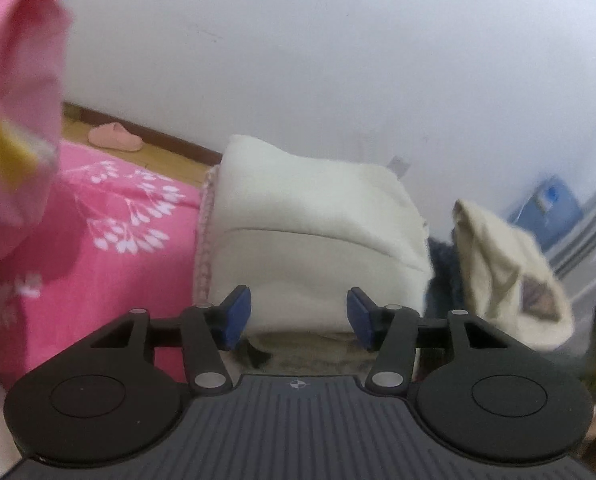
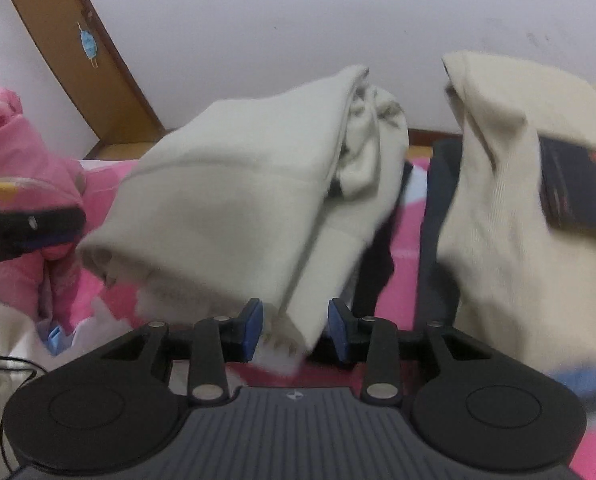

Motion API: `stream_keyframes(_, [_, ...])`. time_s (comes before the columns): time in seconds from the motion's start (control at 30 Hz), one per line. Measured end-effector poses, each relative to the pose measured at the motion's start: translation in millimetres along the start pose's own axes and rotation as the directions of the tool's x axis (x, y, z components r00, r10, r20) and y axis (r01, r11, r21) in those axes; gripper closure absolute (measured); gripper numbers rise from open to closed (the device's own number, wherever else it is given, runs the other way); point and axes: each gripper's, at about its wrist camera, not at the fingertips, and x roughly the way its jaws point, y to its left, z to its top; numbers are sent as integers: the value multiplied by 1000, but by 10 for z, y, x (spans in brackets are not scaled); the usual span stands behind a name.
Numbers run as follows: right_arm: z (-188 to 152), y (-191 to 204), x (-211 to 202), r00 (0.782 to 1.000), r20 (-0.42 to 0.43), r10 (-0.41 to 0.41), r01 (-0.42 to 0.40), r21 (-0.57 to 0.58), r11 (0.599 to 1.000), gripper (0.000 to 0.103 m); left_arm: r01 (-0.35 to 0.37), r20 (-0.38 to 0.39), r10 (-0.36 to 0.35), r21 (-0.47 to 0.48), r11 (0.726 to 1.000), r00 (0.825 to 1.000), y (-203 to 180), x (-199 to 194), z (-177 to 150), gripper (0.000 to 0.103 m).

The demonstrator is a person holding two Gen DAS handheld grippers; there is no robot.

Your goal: Fold clothes

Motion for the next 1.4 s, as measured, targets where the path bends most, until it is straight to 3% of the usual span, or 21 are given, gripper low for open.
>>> stream_keyframes(0.2, [-444, 143, -135, 999, 36, -1, 0, 24, 1000, 63, 33, 35, -32, -38, 999, 999, -46, -311, -348, 41])
stream_keyframes(0.4, [-834, 349, -608, 997, 77, -12, 9, 46, 999, 60, -16, 74, 17, -10, 1000, 997, -218, -832, -718, 35])
stream_keyframes(0.47, [-971, 457, -792, 996, 86, -21, 16, 58, 998, 51, -48, 76, 48, -1, 999, 996, -290, -1023, -796, 32])
stream_keyframes(0.57, [-1081, 600, -1134, 993, 111, -47, 42, 54, 998, 48, -76, 65, 76, -7, 997, 995, -401, -1323, -888, 22])
stream_keyframes(0.7, [-1211, 765, -1528, 988, 144, -56, 51, 40, 998, 25, -122, 69, 120, 28, 992, 990, -585, -1698, -1029, 5])
stream_keyframes(0.83, [-1325, 943, -1796, 976, 199, -87, 90, -8, 996, 5, -183, 101, 173, 98, 978, 980, -760, -2001, -1177, 1])
stream_keyframes(1.2, [-1521, 1122, -2282, 953, 242, -183, 185, 13, 983, 0, -311, 146, 299, 68, 948, 943, -998, -2520, -1409, 0])
stream_keyframes(1.4, [-1610, 1214, -2481, 945, 261, -197, 196, 32, 980, 0, -371, 151, 361, 45, 928, 920, -1005, -2722, -1526, 0])
